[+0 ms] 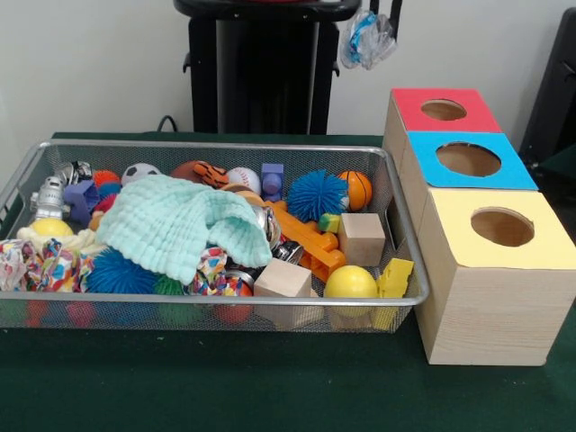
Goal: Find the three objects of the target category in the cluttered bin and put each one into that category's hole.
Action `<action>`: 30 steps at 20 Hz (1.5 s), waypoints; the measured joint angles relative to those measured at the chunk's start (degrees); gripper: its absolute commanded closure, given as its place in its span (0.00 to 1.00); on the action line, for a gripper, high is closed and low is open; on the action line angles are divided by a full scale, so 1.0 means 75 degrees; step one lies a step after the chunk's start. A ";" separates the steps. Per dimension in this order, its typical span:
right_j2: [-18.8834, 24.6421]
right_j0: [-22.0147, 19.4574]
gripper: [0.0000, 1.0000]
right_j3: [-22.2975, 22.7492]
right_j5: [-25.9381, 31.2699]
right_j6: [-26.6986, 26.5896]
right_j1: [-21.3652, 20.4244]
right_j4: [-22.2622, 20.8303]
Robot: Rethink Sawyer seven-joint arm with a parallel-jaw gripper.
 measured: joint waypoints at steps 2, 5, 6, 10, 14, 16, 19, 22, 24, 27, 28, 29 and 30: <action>-0.0143 0.0151 1.00 -0.0145 -0.0002 0.0148 0.0153 0.0102; -0.0287 0.0294 1.00 -0.0272 -0.0002 0.0236 0.0297 0.0198; -0.0344 0.0353 1.00 -0.0327 0.0000 0.0268 0.0359 0.0234; -0.0557 0.0611 1.00 -0.0594 -0.0002 0.0408 0.0595 0.0387; -0.0750 0.0870 1.00 -0.0857 0.0000 0.0507 0.0810 0.0558; -0.0870 0.1055 1.00 -0.1087 -0.0002 0.0523 0.0969 0.0667; -0.0976 0.1229 1.00 -0.1293 0.0000 0.0523 0.1108 0.0742; -0.1140 0.1488 1.00 -0.1605 0.0003 0.0534 0.1300 0.0849; -0.1257 0.1684 1.00 -0.1849 0.0009 0.0561 0.1438 0.0978; -0.1333 0.1807 1.00 -0.2036 0.0009 0.0594 0.1538 0.1097; -0.1389 0.1879 1.00 -0.2147 0.0013 0.0620 0.1593 0.1177; -0.1442 0.1939 1.00 -0.2246 0.0028 0.0657 0.1644 0.1246; -0.1472 0.1971 1.00 -0.2299 0.0041 0.0676 0.1672 0.1277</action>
